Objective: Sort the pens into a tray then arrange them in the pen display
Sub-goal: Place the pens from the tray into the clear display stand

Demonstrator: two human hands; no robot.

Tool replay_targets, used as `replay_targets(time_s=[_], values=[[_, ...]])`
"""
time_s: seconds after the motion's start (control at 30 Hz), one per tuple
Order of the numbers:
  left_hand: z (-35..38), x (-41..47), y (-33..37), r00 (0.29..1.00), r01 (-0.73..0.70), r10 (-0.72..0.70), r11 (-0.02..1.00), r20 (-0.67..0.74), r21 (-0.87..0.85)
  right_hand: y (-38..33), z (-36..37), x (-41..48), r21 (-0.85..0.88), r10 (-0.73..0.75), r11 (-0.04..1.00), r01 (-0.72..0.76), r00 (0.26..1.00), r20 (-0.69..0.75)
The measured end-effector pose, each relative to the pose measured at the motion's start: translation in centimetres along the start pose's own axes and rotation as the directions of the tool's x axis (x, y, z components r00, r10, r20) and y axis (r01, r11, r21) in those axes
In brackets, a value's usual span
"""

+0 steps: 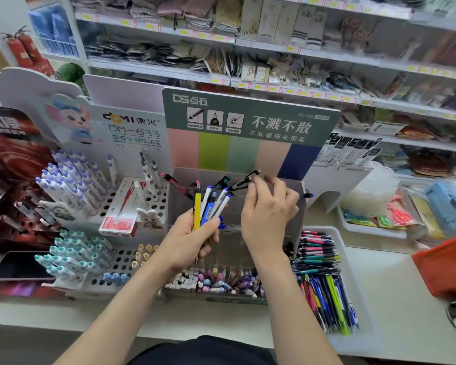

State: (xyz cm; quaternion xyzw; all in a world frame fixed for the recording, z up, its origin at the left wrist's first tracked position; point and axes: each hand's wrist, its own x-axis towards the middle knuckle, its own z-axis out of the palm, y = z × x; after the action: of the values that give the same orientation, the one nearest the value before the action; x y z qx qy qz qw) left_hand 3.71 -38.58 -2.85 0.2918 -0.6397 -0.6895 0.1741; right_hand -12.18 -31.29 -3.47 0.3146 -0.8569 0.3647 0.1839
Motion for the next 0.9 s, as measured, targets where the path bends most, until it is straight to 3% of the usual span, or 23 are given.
replay_targets(time_s=[0.07, 0.17, 0.23, 0.3, 0.33, 0.4, 0.47, 0.53, 0.6, 0.7, 0.8, 0.9], values=[[-0.1, 0.1, 0.0, 1.0, -0.008, 0.008, 1.0, 0.006, 0.006, -0.4, -0.1, -0.7, 0.003, 0.057, 0.998, -0.057, 0.998, 0.01], [-0.1, 0.3, 0.0, 0.999, -0.041, 0.041, 0.999, 0.035, 0.003, -0.9, -1.3, -1.6, 0.21, 0.016, 0.978, -0.001, 0.997, -0.071], [0.0, 0.4, -0.2, 0.996, -0.06, 0.06, 0.998, 0.061, -0.001, -1.2, -2.2, -2.2, 0.434, 0.053, 0.897, -0.081, 0.996, 0.075], [0.0, 0.6, -0.5, 0.994, -0.073, 0.074, 0.997, 0.08, -0.007, -1.4, -2.6, -2.7, 0.546, 0.134, 0.777, -0.313, 0.93, 0.342], [0.1, 0.7, -0.6, 0.993, -0.079, 0.078, 0.997, 0.084, -0.001, -1.3, -2.7, -2.7, 0.565, 0.175, 0.721, -0.4, 0.895, 0.41], [0.0, 0.7, -0.9, 0.993, -0.09, 0.087, 0.995, 0.081, 0.034, -0.9, -2.5, -2.6, 0.613, 0.302, 0.623, -0.486, 0.872, 0.385], [0.0, 0.7, -1.3, 0.995, -0.086, 0.083, 0.994, 0.048, 0.062, -0.3, -2.5, -2.1, 0.69, 0.439, 0.552, -0.468, 0.866, 0.237], [0.0, 0.7, -1.7, 0.998, -0.055, 0.055, 0.997, -0.008, 0.061, 0.8, -2.6, -1.8, 0.71, 0.452, 0.606, -0.357, 0.89, 0.062], [0.0, 0.7, -2.0, 0.999, -0.029, 0.03, 0.999, -0.034, 0.044, 2.0, -2.4, -1.9, 0.608, 0.308, 0.759, -0.233, 0.951, -0.018], [0.2, 0.6, -1.7, 1.0, -0.02, 0.021, 0.999, -0.021, 0.031, 3.7, -1.2, -3.0, 0.349, 0.073, 0.929, -0.121, 0.986, 0.148], [0.4, 0.3, -1.6, 1.0, -0.022, 0.022, 0.999, 0.017, 0.026, 4.0, -0.2, -4.5, 0.056, 0.018, 0.998, -0.031, 0.976, 0.218], [0.6, 0.3, -1.7, 0.999, -0.031, 0.03, 0.999, 0.022, 0.041, 3.1, -0.8, -4.5, 0.102, 0.023, 0.994, -0.04, 0.986, 0.164]])
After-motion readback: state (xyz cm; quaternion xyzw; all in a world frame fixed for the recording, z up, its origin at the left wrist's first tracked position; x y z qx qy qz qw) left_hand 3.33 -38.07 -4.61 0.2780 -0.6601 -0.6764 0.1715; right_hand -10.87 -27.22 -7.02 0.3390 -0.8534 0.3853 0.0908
